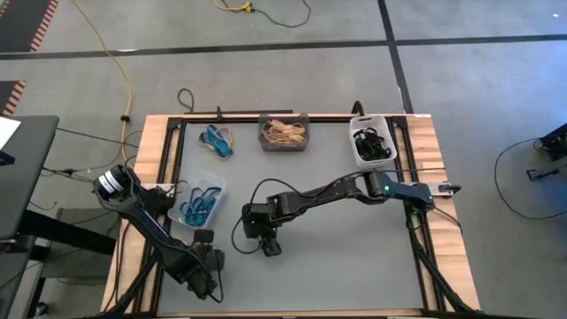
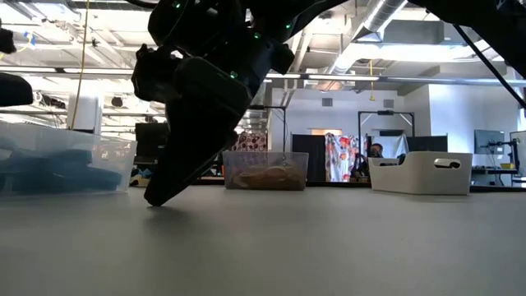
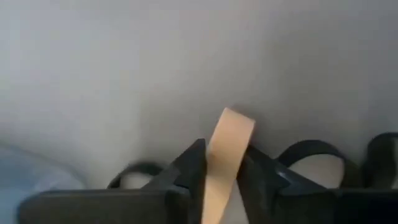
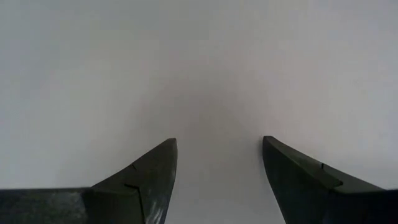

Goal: Sort rubber bands into baskets
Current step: Put the brown rubber band into the black bin

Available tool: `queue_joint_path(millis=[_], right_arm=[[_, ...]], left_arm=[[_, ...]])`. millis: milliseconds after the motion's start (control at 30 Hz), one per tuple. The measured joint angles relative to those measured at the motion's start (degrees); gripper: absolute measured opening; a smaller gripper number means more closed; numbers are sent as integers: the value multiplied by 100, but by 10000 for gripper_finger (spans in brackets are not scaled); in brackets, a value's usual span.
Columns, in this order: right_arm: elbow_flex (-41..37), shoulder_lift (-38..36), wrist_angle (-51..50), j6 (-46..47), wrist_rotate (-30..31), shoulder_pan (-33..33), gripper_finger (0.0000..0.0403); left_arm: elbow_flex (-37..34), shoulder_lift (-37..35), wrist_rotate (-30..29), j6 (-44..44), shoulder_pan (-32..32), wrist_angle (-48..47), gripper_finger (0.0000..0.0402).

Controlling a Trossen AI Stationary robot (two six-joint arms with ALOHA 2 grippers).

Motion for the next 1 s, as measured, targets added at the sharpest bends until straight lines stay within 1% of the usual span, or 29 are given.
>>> queue_joint_path(millis=[133,200,333,433,633,767,1000], right_arm=[[-5,2,19,111,-3,-2,265],[-9,4,52,117,-5,-2,265],[-12,10,164,623,-17,-2,265],[-22,16,479,997,-22,-2,265],[-40,60,1290,1018,-19,-4,265],[-33,59,1714,1017,-17,-20,265],[-31,55,1784,1013,-15,-20,265]], left_arm=[[0,0,-44,297,38,277,16],[2,0,-46,371,84,400,6],[63,7,-44,382,134,373,2],[337,7,-130,475,130,160,0],[1311,7,-836,804,162,-762,0],[1860,7,-1149,828,188,-1184,0],[2227,7,-1332,918,186,-1547,0]])
